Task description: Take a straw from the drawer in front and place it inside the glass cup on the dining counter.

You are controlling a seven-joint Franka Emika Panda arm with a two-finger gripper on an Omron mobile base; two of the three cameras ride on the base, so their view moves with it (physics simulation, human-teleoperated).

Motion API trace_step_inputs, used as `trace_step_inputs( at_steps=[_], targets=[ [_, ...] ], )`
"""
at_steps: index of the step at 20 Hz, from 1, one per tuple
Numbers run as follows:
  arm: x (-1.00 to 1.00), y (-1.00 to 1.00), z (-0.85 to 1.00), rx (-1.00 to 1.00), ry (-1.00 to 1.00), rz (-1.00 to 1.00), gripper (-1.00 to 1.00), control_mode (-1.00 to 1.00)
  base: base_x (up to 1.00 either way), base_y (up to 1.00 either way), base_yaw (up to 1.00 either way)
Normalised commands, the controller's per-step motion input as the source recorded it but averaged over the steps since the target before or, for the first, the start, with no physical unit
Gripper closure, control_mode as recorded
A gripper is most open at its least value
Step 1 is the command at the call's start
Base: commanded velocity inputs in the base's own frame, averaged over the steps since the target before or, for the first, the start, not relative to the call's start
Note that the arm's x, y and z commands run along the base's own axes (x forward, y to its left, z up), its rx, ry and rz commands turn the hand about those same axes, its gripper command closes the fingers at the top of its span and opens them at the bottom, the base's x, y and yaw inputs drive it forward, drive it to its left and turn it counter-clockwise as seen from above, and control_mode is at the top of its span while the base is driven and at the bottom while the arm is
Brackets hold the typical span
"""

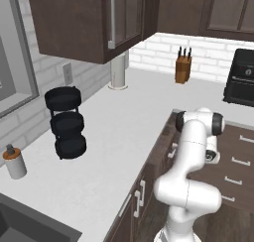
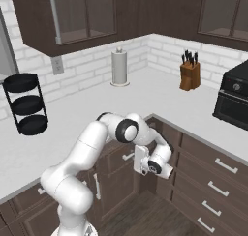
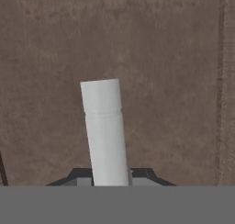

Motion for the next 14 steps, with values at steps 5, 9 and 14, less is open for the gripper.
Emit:
trace_step_inputs(
  at_steps=[5,9,14],
  targets=[
    [0.0,-0.73,0.0,0.06,0.12,0.0,1.0,-1.0,0.0,0.0,0.0],
    [0.0,-0.7,0.0,0.05,0.1,0.0,1.0,-1.0,0.0,0.0,0.0],
    [0.0,-0.69,0.0,0.05,0.09,0.0,1.0,-1.0,0.0,0.0,0.0]
  ],
)
